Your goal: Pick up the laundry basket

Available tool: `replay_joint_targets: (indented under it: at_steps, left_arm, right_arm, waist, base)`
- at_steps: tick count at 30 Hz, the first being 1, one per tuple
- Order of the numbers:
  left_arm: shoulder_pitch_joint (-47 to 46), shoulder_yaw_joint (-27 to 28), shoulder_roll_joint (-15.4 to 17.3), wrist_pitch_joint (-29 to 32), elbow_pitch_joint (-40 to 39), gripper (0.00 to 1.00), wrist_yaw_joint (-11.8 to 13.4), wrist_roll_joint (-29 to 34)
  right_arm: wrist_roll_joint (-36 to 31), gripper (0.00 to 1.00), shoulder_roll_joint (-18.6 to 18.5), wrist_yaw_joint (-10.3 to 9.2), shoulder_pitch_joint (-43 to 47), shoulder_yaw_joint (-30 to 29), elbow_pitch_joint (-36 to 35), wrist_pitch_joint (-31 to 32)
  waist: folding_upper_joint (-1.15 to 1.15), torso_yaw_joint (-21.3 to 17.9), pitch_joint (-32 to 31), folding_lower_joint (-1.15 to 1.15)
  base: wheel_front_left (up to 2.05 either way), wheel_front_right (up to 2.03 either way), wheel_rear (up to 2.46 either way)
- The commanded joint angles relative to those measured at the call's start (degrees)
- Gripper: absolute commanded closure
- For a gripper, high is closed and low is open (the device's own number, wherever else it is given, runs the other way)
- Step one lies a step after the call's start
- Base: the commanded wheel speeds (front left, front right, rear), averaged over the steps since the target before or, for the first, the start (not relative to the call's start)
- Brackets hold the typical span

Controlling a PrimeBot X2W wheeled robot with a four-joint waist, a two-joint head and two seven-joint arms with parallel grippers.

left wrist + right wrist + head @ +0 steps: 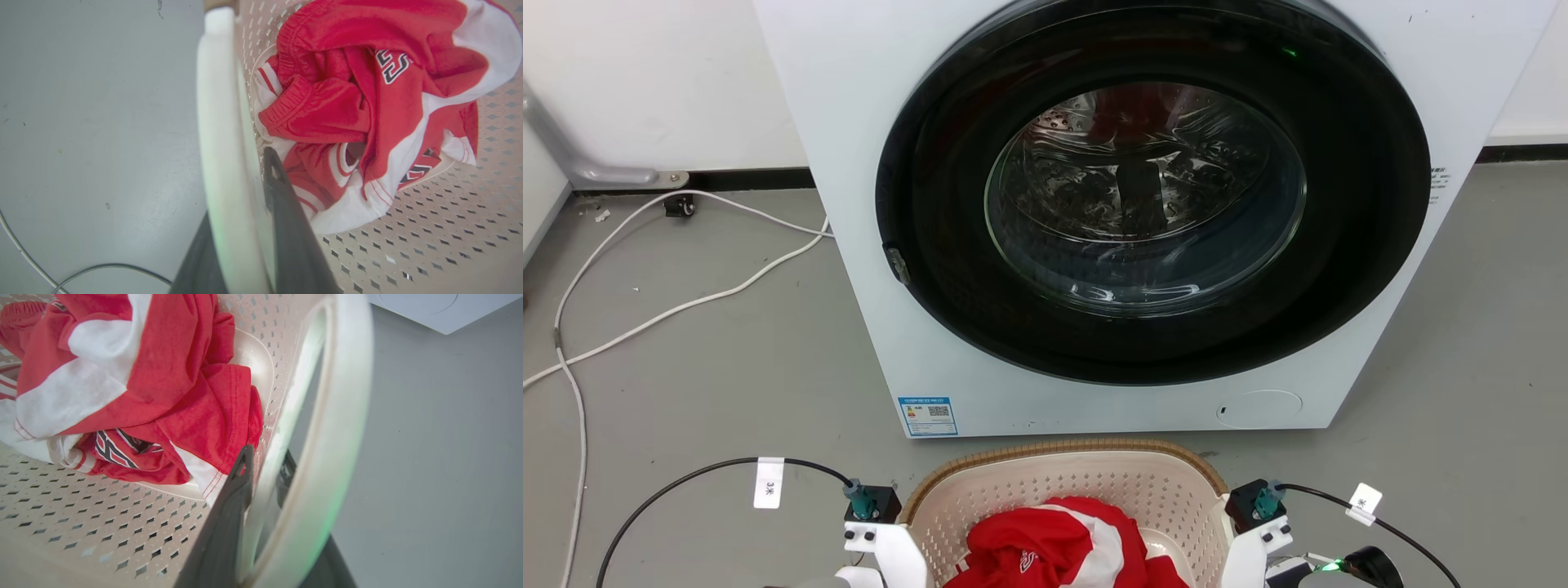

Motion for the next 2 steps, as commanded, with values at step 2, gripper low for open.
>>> replay_joint_targets:
  at_steps: [2]
  left_arm:
    - [-0.8, -0.6, -0.1, -0.2, -0.2, 1.0, -0.7, -0.1]
  right_arm:
    - [0.1, 1.0, 0.4, 0.65, -0.6, 0.3, -0.3, -0.4]
  waist:
    - [0.0, 0.0, 0.0, 0.0]
  base:
    - [0.0, 0.0, 0.0]
